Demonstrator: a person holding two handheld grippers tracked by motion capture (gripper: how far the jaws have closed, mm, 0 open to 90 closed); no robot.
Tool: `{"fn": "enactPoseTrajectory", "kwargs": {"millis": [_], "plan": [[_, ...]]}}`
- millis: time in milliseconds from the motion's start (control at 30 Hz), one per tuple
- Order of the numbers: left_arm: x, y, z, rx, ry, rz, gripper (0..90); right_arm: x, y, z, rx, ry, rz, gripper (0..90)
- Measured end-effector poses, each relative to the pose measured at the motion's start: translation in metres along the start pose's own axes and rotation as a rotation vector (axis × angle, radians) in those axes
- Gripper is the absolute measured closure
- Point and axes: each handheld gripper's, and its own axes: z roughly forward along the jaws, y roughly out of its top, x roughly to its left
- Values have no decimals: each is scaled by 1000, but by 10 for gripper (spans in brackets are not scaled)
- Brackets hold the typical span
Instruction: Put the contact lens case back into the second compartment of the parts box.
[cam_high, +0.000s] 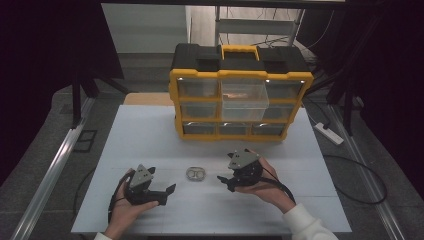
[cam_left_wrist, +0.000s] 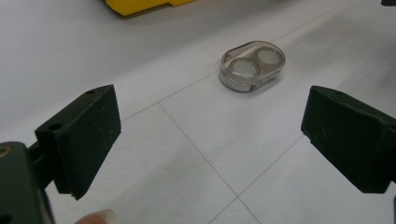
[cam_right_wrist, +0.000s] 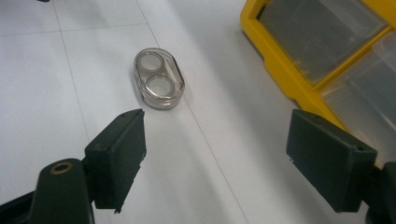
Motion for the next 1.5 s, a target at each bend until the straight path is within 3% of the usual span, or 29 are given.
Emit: {"fn": "enactPoseTrajectory", "kwargs": {"millis": [600,1500], "plan": [[0,0,-1,-2,4,1,55,2,9,9,12,57,2,188],[0,0,-1,-1,3,3,55,5,24,44,70,131,-11,177]]}}
